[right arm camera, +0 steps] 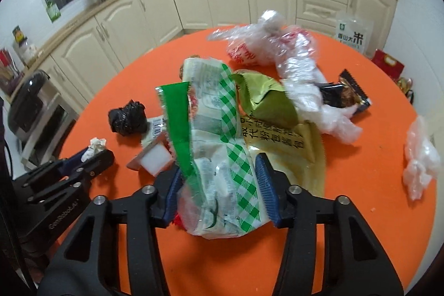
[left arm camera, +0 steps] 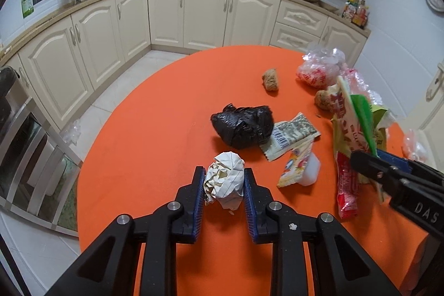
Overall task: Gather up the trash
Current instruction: 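Grasp the crumpled white paper with the left gripper while the right grasps the green-checked wrapper, then lift the wrapper with the right gripper and regrasp the white-red snack bag, then carry the crumpled paper in the left gripper while the right carries the snack bag to the bin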
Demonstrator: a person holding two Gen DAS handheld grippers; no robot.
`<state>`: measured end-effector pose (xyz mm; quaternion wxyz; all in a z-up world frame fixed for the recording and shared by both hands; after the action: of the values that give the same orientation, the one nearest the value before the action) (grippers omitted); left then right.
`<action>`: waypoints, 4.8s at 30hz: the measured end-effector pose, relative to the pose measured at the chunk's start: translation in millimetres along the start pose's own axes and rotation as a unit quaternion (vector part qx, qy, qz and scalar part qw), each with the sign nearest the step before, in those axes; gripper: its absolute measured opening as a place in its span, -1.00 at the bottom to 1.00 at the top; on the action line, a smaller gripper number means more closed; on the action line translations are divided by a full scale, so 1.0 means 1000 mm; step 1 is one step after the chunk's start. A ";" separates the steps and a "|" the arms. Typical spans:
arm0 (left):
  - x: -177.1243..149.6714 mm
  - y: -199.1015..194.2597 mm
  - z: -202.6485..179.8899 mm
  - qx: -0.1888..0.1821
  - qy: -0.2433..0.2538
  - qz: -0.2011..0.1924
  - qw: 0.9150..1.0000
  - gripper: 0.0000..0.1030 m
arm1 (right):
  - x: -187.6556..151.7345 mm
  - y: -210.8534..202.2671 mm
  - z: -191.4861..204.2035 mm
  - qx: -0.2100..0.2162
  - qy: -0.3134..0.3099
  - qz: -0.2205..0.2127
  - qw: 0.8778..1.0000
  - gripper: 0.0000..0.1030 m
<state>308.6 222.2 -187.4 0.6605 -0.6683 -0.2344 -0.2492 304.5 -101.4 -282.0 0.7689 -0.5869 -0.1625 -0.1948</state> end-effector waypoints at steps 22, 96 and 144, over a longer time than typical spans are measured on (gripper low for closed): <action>-0.033 -0.067 -0.041 0.010 0.038 -0.027 0.999 -0.57 | -0.032 -0.005 -0.014 0.009 0.034 0.013 0.999 -0.70; -0.091 -0.061 -0.088 0.002 0.071 0.009 0.997 -0.56 | -0.130 -0.089 -0.089 -0.060 0.073 0.019 0.995 0.45; -0.089 -0.064 -0.058 0.001 0.051 0.015 0.999 -0.55 | -0.139 -0.075 -0.039 -0.091 0.013 0.015 0.996 0.31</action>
<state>197.7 166.7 -195.4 0.6759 -0.6576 -0.1908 -0.2725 147.7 -141.2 -295.4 0.7175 -0.6538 -0.1252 -0.2051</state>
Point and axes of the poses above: each gripper's, at about its wrist camera, not at the fingertips, and y roughly the way its jaws point, z to its left, x to its top, the point moved 10 cm from there along y, roughly the way its jaws point, and after that the axes turned 10 degrees about y, right-handed, at the moved point
